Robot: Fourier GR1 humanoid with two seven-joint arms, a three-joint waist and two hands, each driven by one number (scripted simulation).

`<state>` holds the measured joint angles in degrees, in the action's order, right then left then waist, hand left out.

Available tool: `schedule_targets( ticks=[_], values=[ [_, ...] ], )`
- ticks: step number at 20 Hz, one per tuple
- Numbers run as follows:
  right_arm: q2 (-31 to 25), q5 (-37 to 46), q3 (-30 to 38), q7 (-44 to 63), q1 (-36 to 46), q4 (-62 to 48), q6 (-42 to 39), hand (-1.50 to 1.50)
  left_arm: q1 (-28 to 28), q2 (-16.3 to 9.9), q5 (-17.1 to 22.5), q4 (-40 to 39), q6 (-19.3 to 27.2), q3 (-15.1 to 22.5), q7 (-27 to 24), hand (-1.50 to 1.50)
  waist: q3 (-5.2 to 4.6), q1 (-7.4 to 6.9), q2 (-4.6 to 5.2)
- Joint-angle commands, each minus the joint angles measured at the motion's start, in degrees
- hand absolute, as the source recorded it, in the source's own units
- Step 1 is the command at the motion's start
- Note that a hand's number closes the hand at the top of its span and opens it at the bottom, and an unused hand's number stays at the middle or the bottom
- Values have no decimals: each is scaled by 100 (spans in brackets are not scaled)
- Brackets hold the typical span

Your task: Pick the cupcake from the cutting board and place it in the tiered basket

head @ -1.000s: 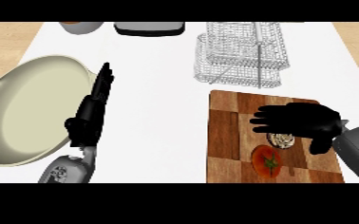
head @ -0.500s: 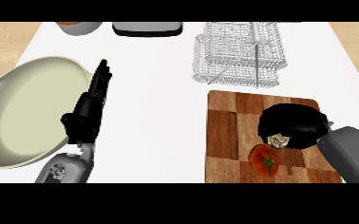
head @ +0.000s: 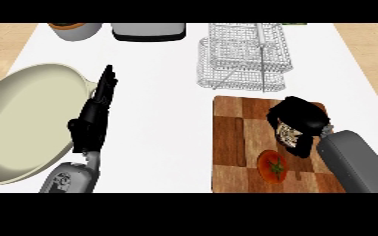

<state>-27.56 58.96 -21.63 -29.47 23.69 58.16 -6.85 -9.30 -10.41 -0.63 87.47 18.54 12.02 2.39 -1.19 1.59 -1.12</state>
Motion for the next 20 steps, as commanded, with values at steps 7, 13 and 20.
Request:
schedule_targets(
  ticks=[7,13,20],
  values=[
    [1638,813,506,4933,479,253,-462,150,-17,6,-7,6,11,-13,48,0,66,2,-60],
    [2714,1536,386,7647,1307,1185,-1047,150,73,-33,-23,103,-3,-3,123,0,92,-86,-52],
    [2748,895,111,9795,2797,2658,-2435,150,-178,85,-98,44,18,47,196,0,111,-169,15]
  ],
)
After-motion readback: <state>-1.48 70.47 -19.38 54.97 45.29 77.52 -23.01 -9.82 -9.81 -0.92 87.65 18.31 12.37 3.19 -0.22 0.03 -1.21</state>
